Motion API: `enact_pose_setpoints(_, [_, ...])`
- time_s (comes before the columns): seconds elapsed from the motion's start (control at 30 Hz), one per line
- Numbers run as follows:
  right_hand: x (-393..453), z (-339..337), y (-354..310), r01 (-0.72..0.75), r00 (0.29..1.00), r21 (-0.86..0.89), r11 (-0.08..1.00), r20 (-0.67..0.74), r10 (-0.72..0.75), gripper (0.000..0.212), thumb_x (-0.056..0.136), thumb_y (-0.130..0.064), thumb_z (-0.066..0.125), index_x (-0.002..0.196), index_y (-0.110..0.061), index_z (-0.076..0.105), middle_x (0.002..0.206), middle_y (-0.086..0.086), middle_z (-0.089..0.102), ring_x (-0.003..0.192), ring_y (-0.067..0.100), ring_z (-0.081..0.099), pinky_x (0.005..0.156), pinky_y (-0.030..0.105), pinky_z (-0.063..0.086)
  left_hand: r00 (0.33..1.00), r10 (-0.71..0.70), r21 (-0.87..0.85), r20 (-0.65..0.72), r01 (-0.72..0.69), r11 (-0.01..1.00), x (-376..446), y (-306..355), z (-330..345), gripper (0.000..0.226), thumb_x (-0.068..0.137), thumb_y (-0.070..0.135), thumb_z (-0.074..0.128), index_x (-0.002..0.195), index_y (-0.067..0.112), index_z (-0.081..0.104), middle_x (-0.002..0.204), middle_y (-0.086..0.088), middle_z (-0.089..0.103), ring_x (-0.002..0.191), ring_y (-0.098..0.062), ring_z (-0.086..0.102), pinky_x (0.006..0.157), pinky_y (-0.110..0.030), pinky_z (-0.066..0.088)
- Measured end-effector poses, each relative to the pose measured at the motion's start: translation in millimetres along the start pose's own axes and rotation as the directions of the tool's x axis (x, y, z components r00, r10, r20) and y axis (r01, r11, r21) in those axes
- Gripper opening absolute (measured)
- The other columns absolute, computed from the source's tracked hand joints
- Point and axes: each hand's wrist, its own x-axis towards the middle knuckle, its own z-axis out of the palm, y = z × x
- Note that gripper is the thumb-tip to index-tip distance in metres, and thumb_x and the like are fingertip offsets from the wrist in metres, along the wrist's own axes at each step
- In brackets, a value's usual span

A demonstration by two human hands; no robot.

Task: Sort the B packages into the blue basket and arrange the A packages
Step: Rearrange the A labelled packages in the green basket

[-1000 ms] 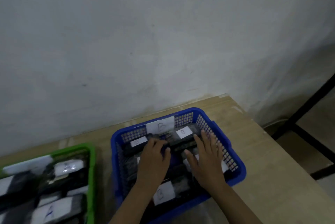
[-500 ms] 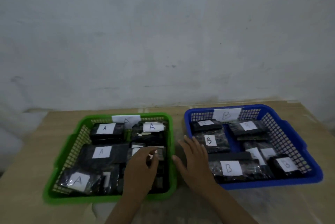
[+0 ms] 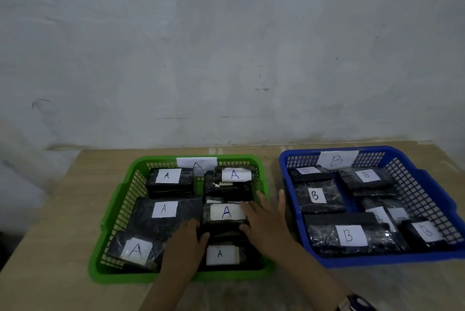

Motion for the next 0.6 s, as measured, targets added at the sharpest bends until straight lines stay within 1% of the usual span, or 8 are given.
enact_pose_setpoints(0.07, [0,2,0,-0.005,1.0,-0.017,1.0,-0.03,0.004,0.059,0.089,-0.046,0.042,0.139,-0.021,0.022,0.14,0.004,0.038,0.139,0.02,0.014,0.1,0.056,-0.028,0.999,0.018,0.021,0.031,-0.019,1.0,1,-1,2,0.035,0.093,0.034,0.044,0.122,0.017,0.043,0.123,-0.004,0.051,0.112,-0.02,0.05,0.089,-0.029,0.041])
enact_pose_setpoints(0.13, [-1,3,1,-0.012,0.998,-0.006,1.0,-0.067,0.011,0.062,0.088,-0.043,0.047,0.14,-0.021,0.021,0.134,0.005,0.039,0.134,0.019,0.022,0.106,0.056,-0.021,0.999,0.03,-0.003,0.038,-0.03,1.0,2,-2,2,0.039,0.092,0.032,0.046,0.128,0.017,0.043,0.127,-0.006,0.049,0.116,-0.02,0.048,0.093,-0.029,0.04])
enact_pose_setpoints(0.2, [-1,5,1,-0.024,0.995,0.044,0.999,-0.097,0.028,0.062,0.089,-0.036,0.048,0.141,-0.022,0.018,0.137,0.003,0.035,0.134,0.017,0.021,0.109,0.053,-0.016,0.996,0.068,-0.014,0.054,-0.068,0.998,3,-6,0,0.035,0.091,0.028,0.05,0.124,0.017,0.049,0.123,-0.006,0.05,0.113,-0.019,0.05,0.092,-0.025,0.039])
enact_pose_setpoints(0.33, [1,0,2,-0.033,0.995,0.103,0.994,-0.085,0.042,0.061,0.09,-0.029,0.049,0.141,-0.024,0.017,0.144,0.001,0.028,0.137,0.015,0.019,0.114,0.048,-0.002,0.984,0.155,-0.101,0.09,-0.146,0.984,0,-13,-6,0.02,0.088,0.027,0.056,0.108,0.023,0.058,0.102,0.003,0.045,0.101,-0.014,0.05,0.081,-0.019,0.037])
enact_pose_setpoints(0.4, [3,-4,3,-0.037,0.998,0.09,0.995,-0.053,0.042,0.061,0.09,-0.03,0.049,0.141,-0.025,0.017,0.145,0.0,0.027,0.136,0.015,0.019,0.113,0.046,-0.001,0.977,0.19,-0.145,0.092,-0.176,0.974,-1,-14,-9,0.008,0.086,0.026,0.058,0.093,0.027,0.053,0.099,0.004,0.051,0.093,-0.012,0.05,0.073,-0.02,0.038])
enact_pose_setpoints(0.5, [4,-8,3,-0.049,0.998,0.096,0.994,-0.021,0.051,0.059,0.09,-0.033,0.049,0.141,-0.027,0.019,0.145,-0.001,0.028,0.136,0.014,0.019,0.113,0.042,0.0,0.969,0.23,-0.149,0.094,-0.215,0.965,-3,-15,-10,0.016,0.084,0.023,0.06,0.085,0.026,0.044,0.091,0.007,0.056,0.083,-0.01,0.052,0.059,-0.015,0.037])
enact_pose_setpoints(0.53, [4,-8,3,-0.053,0.998,0.103,0.993,-0.016,0.055,0.059,0.09,-0.033,0.049,0.141,-0.027,0.019,0.145,-0.002,0.028,0.136,0.014,0.019,0.113,0.041,0.0,0.967,0.24,-0.157,0.082,-0.225,0.962,-3,-14,-10,0.018,0.083,0.02,0.061,0.086,0.026,0.044,0.092,0.007,0.057,0.084,-0.009,0.052,0.06,-0.015,0.038])
enact_pose_setpoints(0.6, [3,-10,4,-0.054,0.998,0.124,0.991,-0.015,0.056,0.058,0.09,-0.033,0.05,0.14,-0.029,0.021,0.143,-0.004,0.029,0.135,0.012,0.02,0.113,0.039,0.0,0.968,0.248,-0.171,0.034,-0.239,0.956,-1,-16,-10,0.02,0.082,0.015,0.063,0.087,0.026,0.048,0.099,0.006,0.059,0.09,-0.009,0.051,0.071,-0.017,0.04])
